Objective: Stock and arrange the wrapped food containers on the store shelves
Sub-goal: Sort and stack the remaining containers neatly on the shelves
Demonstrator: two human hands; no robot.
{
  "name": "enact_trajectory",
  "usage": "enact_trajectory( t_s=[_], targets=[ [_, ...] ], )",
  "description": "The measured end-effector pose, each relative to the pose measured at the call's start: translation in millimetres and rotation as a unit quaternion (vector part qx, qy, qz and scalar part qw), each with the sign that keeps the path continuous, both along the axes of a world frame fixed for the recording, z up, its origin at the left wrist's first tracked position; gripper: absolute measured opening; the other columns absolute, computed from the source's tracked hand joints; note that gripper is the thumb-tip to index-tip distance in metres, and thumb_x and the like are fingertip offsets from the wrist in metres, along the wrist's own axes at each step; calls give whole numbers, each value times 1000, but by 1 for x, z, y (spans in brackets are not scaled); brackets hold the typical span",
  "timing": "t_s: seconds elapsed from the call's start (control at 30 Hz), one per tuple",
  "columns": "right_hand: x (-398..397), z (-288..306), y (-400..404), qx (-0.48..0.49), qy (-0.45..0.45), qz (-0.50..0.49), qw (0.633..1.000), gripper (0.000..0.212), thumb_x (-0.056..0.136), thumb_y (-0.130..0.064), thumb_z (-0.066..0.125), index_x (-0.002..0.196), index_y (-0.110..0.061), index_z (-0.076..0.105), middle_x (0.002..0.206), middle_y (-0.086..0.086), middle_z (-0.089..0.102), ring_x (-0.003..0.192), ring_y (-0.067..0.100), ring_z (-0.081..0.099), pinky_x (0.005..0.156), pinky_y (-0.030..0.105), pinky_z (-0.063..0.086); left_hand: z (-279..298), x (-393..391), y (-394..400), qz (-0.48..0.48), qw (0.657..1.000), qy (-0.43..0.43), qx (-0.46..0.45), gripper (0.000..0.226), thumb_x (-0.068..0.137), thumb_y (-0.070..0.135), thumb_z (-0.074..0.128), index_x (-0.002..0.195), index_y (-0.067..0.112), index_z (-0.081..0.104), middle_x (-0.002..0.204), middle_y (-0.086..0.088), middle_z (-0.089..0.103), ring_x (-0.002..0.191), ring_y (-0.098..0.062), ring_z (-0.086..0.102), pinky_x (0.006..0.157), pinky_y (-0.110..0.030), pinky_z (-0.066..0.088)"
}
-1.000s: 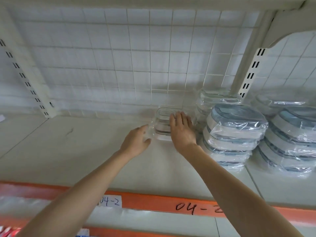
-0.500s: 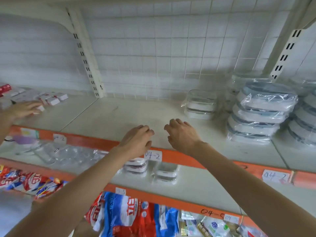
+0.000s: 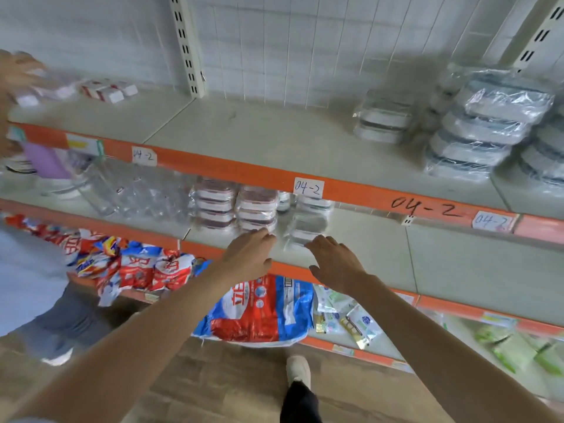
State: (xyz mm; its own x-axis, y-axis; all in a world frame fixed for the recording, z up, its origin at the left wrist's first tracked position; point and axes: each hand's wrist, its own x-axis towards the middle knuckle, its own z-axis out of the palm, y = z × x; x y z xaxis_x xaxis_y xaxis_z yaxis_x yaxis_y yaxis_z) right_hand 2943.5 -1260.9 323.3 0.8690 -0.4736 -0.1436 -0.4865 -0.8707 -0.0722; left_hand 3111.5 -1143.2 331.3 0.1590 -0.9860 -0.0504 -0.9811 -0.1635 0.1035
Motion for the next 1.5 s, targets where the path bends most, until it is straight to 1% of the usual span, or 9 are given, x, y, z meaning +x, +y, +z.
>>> enact_trajectory(
  t_s=[0.37,0.6,0.8,0.93,1.03,1.13,1.23,1.4,1.5],
  targets=[
    [36,-130,-94,-31,-25,-64,997,68,89,-30,58,145,-11,24,148,3,27,135,21,26,103,33,32,-132,14,-57,45,994,92,-25,50,93,27,53,139,11,41,132,-2,50,122,-17,46,101,-28,37],
    [87,-204,-168,-67,-33,-112,991,88,88,-38,61,149,-11,4,157,10,0,145,25,2,116,43,14,-216,44,-95,73,993,79,-44,51,95,28,50,143,14,37,137,1,46,127,-12,41,103,-23,33],
    [76,-220,-167,-168,-67,-94,979,57,83,-40,61,126,-11,38,127,9,39,114,26,36,94,36,28,-224,44,-135,76,992,82,-67,47,93,25,53,136,10,44,130,-2,48,122,-16,44,95,-25,38],
    [31,-215,-157,-193,-55,-136,970,57,65,-37,77,106,-3,58,103,13,57,95,31,55,83,41,42,-223,35,-169,63,994,55,-66,42,92,23,56,128,5,46,128,-7,47,118,-21,47,98,-29,41],
    [-10,-214,-158,-177,-102,-166,965,57,45,-24,88,90,4,66,80,18,61,73,34,61,65,41,50,-226,28,-195,18,999,28,-42,63,91,26,59,142,2,29,146,-13,32,134,-25,34,111,-33,31],
    [-42,-219,-155,-140,-115,-187,965,59,44,-17,89,93,6,65,82,21,60,74,38,61,61,43,50,-233,21,-216,-7,999,-15,30,82,92,30,58,150,2,7,159,-14,5,145,-27,10,117,-34,12],
    [-64,-226,-149,-120,-138,-189,965,60,47,-15,88,98,5,64,88,20,60,76,39,61,62,43,51,-243,15,-228,-9,997,-61,51,79,95,24,54,150,2,2,159,-15,-2,146,-27,3,119,-36,9],
    [-81,-225,-132,-100,-161,-174,966,61,48,-10,89,100,7,64,102,21,65,89,39,65,70,43,54,-238,7,-227,-66,985,-150,58,53,92,-1,50,141,-4,30,143,-23,37,132,-33,40,100,-37,44],
    [-85,-218,-124,-82,-153,-183,968,62,47,-10,90,101,9,63,105,24,66,95,39,66,73,46,53,-231,8,-216,-101,982,-150,55,39,88,0,55,127,0,50,124,-14,54,113,-26,54,88,-33,49]
  ],
)
